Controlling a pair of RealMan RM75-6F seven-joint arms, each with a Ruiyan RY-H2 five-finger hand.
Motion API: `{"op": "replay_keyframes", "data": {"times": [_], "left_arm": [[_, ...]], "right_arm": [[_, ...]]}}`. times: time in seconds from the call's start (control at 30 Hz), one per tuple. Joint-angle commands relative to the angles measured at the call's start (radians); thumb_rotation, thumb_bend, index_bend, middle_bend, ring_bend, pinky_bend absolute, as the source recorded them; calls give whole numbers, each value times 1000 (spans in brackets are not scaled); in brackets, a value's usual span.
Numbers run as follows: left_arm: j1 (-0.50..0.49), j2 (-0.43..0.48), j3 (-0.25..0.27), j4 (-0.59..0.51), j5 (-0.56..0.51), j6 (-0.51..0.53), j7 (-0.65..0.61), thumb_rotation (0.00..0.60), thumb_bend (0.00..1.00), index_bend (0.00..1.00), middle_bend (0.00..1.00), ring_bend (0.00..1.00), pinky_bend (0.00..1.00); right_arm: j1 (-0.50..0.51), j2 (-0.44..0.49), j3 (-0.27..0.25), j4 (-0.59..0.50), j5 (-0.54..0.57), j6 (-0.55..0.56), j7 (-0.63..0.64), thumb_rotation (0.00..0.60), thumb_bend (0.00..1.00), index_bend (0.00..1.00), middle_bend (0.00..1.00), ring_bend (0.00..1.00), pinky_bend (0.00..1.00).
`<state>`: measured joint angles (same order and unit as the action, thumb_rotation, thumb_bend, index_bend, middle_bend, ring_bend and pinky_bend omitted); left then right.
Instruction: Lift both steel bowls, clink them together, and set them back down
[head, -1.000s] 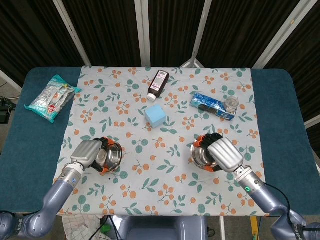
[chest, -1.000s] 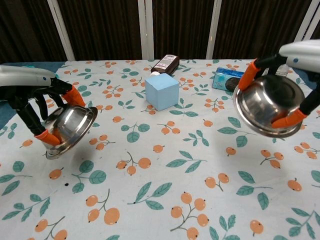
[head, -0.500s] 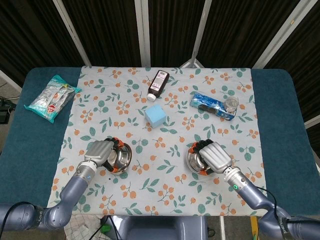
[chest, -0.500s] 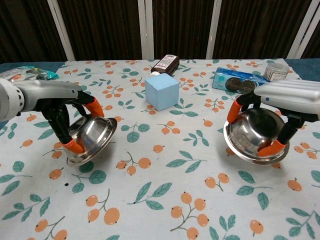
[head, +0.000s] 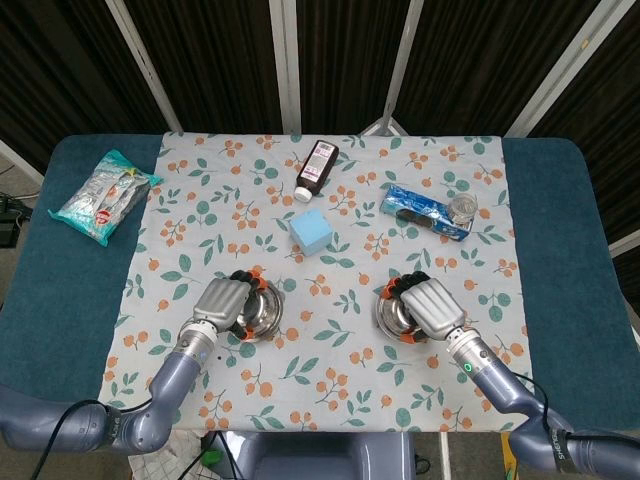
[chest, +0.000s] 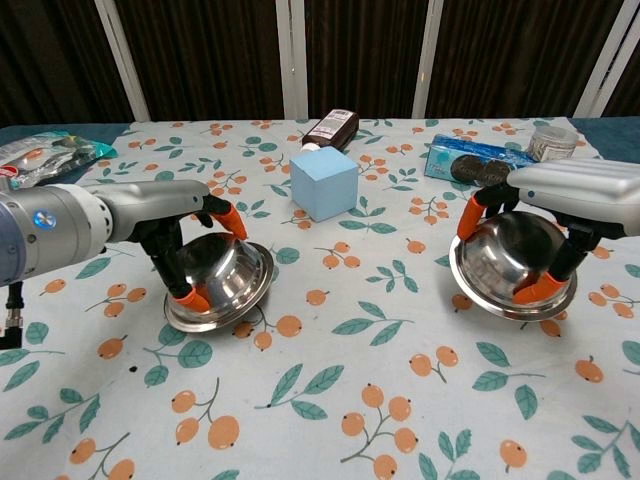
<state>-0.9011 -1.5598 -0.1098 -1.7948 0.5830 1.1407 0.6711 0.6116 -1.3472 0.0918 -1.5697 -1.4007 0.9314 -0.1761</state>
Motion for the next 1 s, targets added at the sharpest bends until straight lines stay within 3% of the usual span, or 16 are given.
{"op": "replay_keyframes", "data": {"times": [0.03, 0.13, 0.37, 0.63, 0.8, 1.0], "left_arm": [[-9, -35, 2, 22, 25, 45, 37, 600, 30, 208, 86, 69, 266], [-11, -51, -2, 18, 18, 63, 55, 600, 10, 180, 46, 11, 195], [-13, -46, -3, -16, -4, 38, 69, 600, 0, 92, 0, 0, 140], [28, 35, -10, -127, 146, 11, -46, 600, 0, 76, 0, 0, 141], [128, 181, 48, -310, 329, 130, -96, 600, 0, 76, 0, 0, 142], [261, 364, 178, -442, 445, 290, -51, 600, 0, 75, 0, 0, 155]], "right_arm": [[3, 2, 3, -2, 16, -10, 1, 600, 163, 448, 276, 262, 166], [6, 7, 1, -6, 43, -29, -6, 600, 147, 371, 202, 185, 107], [17, 31, 1, -49, 113, -72, -40, 600, 63, 220, 25, 78, 19], [8, 56, 22, -91, 153, -37, -51, 600, 58, 185, 7, 68, 0], [-51, 131, 41, -133, 123, 103, -49, 600, 52, 185, 7, 68, 0], [-158, 187, 22, -188, 62, 266, 36, 600, 51, 185, 7, 68, 0]]}}
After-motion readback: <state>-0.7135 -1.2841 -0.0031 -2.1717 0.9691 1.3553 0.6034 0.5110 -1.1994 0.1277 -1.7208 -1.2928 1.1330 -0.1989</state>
